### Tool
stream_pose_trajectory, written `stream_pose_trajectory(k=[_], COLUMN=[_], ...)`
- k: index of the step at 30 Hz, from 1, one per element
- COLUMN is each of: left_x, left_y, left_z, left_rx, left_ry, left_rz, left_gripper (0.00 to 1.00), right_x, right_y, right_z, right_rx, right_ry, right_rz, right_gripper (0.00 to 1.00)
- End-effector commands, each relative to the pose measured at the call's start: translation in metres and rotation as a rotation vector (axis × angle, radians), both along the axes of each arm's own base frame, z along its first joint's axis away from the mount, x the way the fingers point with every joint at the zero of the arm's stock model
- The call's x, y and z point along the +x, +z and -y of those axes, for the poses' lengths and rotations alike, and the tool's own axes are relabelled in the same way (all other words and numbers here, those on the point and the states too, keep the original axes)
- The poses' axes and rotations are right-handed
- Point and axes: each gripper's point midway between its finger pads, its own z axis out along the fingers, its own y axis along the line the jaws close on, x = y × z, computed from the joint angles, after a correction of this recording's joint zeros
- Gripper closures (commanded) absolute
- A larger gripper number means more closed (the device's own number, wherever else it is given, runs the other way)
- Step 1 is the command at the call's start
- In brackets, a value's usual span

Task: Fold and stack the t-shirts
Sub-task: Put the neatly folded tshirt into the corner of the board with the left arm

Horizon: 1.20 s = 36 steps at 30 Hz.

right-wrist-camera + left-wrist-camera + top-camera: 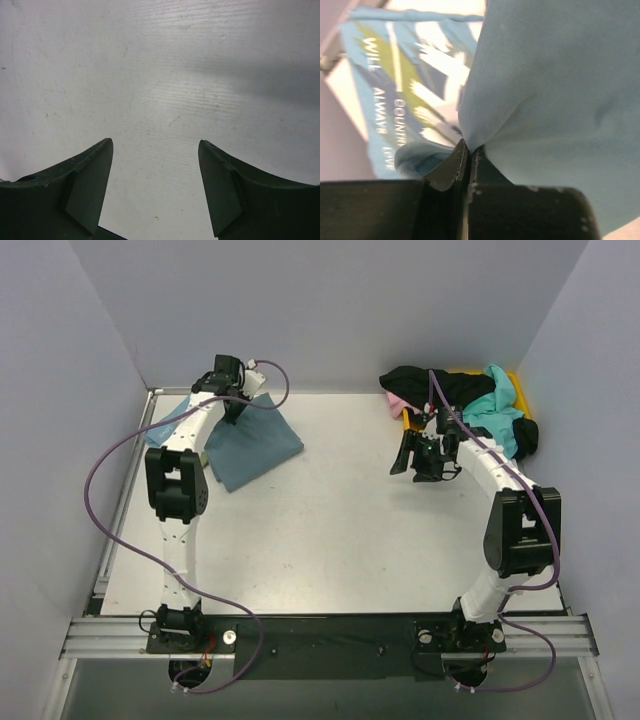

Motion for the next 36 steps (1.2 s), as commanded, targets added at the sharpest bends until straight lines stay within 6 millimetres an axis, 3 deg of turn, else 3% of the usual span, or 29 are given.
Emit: stream_pose_trajectory(k=[1, 11, 18, 22, 23, 26, 28, 33, 36], left_x=[0.031, 0.045, 0.047, 0.05, 0.048, 0.048, 0.043, 0.03, 0.023], left_y=[0.117, 0.17, 0.182, 0.187, 0.182, 0.178, 0.175, 0.181, 0.175], left_z=[-0.029, -0.06, -0.101, -0.108, -0.128, -0.136, -0.13, -0.094, -0.091], left_rx=[0.131, 0.103, 0.05, 0.04, 0.05, 0.025, -0.014, -0.08, -0.112], left_ry=[0.06, 0.164, 0.246, 0.24, 0.266, 0.271, 0.25, 0.146, 0.155], left_rz=[0.336, 0.503, 0.545, 0.567, 0.551, 0.532, 0.503, 0.477, 0.438], left_gripper=[1.0, 1.0, 1.0, 1.0, 1.0, 1.0, 1.0, 1.0, 1.0], right_x=[-0.004, -0.008, -0.012, -0.013, -0.013, -0.012, -0.013, -0.011, -0.009], right_y=[0.01, 0.005, 0.003, 0.003, 0.003, 0.004, 0.004, 0.003, 0.006], right_z=[0.01, 0.016, 0.018, 0.018, 0.018, 0.019, 0.019, 0.019, 0.018], right_rx=[-0.021, -0.026, -0.032, -0.033, -0.033, -0.033, -0.035, -0.034, -0.03], right_ry=[-0.011, -0.02, -0.026, -0.025, -0.025, -0.025, -0.025, -0.025, -0.024], right_rz=[0.03, 0.021, 0.015, 0.016, 0.018, 0.021, 0.019, 0.017, 0.024], right_gripper=[0.36, 0.36, 0.36, 0.36, 0.36, 0.36, 0.36, 0.36, 0.36])
